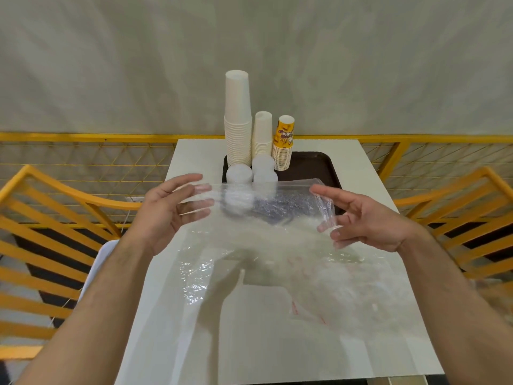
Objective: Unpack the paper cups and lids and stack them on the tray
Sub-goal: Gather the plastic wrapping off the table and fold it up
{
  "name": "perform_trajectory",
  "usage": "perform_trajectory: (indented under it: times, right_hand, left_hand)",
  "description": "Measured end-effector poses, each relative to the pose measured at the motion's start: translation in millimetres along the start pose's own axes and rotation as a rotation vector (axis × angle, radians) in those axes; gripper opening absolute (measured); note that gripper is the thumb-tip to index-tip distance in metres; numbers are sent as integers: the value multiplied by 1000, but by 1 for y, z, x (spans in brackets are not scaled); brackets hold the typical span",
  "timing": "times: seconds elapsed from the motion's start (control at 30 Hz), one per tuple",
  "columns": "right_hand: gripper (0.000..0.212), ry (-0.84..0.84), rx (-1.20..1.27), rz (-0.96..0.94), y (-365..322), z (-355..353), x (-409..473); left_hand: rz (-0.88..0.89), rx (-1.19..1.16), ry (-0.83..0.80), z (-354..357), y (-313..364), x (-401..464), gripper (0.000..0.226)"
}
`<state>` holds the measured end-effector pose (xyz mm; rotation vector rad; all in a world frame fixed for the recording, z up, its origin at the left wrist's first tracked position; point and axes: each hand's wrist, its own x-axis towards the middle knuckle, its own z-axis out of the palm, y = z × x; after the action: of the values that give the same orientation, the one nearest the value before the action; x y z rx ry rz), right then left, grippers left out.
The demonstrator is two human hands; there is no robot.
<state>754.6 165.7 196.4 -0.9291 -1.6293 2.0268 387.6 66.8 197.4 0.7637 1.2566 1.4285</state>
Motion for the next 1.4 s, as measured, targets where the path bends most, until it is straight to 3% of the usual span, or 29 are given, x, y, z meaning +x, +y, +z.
perform_trajectory:
  times: [0.07,0.17,0.23,0.4,0.8,0.9,1.0,1.1,1.17,1.27,1.4]
  right_hand:
    - [95,0,26,-6,0,0,-1]
    - [100,-10,92,-18,2,1,-2]
    - [103,-4,88,5,5,2,0]
    - [121,-32,-80,99,16,9,5]
    - [121,-78,-371,350,71,69,23]
    - [99,114,-614,351,89,89,33]
    - [68,383,-901,107,127,119,46]
    - [59,256,-1073,68,171,151,50]
    - [67,148,-1216,174,193,164,50]
    - [77,111,-1245,256,207,169,47]
    - [84,93,-1235,274,205,166,49]
  left_hand:
    - [-41,-33,-45,1,-5,-3,38]
    - [-104,117,-202,5,-23,-12,86]
    - [-82,144,-222,6,-34,-15,97]
    - [-80,237,-220,-10,-37,-18,58]
    - [-392,439,-331,-93,-69,-49,97]
    - [-487,487,-309,-103,-90,-59,102]
    - [-521,486,-307,-103,-110,-66,104]
    - [-525,491,-316,-99,-125,-73,101]
    - [-521,516,-329,-98,-131,-77,98]
    - [-520,570,-351,-107,-136,-81,97]
    - [-442,876,-339,-124,-135,-75,95]
